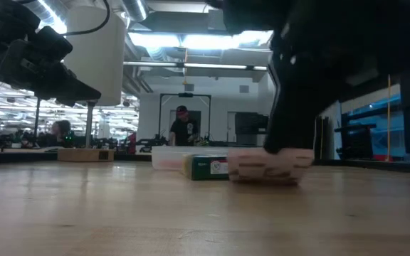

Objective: Pack school essentials
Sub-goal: Put the light pink sticky note into the gray supply box

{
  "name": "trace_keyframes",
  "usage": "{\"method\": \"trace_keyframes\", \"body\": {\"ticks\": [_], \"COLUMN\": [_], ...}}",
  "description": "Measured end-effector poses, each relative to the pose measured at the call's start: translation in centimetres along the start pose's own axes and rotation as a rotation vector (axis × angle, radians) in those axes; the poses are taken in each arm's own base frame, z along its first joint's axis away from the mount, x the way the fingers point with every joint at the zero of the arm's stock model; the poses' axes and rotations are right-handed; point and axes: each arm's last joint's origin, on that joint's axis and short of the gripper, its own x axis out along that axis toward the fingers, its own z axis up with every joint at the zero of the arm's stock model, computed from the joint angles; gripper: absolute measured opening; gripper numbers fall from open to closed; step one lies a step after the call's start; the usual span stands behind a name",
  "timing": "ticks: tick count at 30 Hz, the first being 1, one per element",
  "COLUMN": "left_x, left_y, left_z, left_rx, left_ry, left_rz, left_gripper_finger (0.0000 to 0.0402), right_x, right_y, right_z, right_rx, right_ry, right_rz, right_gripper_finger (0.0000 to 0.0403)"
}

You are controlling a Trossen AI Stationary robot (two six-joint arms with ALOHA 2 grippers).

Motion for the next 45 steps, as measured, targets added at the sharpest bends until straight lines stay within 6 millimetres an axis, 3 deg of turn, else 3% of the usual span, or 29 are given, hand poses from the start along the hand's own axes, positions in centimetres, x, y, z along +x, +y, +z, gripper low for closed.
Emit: {"method": "trace_keyframes", "body": {"ticks": [11,14,20,26,30,38,45], "left_x": [0.0,0.0,0.0,0.0,0.0,0.0,0.0], "left_y": [0.0,0.0,0.0,0.0,0.0,0.0,0.0], "left_z": [0.0,0.0,0.0,0.0,0.0,0.0,0.0], "left_rx": [0.0,0.0,0.0,0.0,0.0,0.0,0.0], "left_ry": [0.0,0.0,0.0,0.0,0.0,0.0,0.0], "left_rz": [0.0,0.0,-0.001,0.0,0.0,0.0,0.0], "left_gripper_finger": [0.0,0.0,0.0,0.0,0.0,0.0,0.0], "right_x": [-4.9,-5.4,-3.9,-1.2,0.0,1.1,3.9], "right_y": [-1.0,-1.1,-1.2,-2.0,-2.4,-4.3,-6.1], "right_z": [2.8,3.1,1.9,1.2,1.7,2.7,2.7], "right_rx": [-0.022,-0.017,0.002,0.069,0.047,0.011,0.069], "right_ry": [-0.017,-0.022,0.044,0.186,0.197,0.203,0.306], "right_rz": [-0.091,-0.086,-0.091,0.029,0.119,0.128,0.199], "right_gripper_finger": [0.0,0.0001,0.0032,0.0112,0.0175,0.0286,0.0326]}}
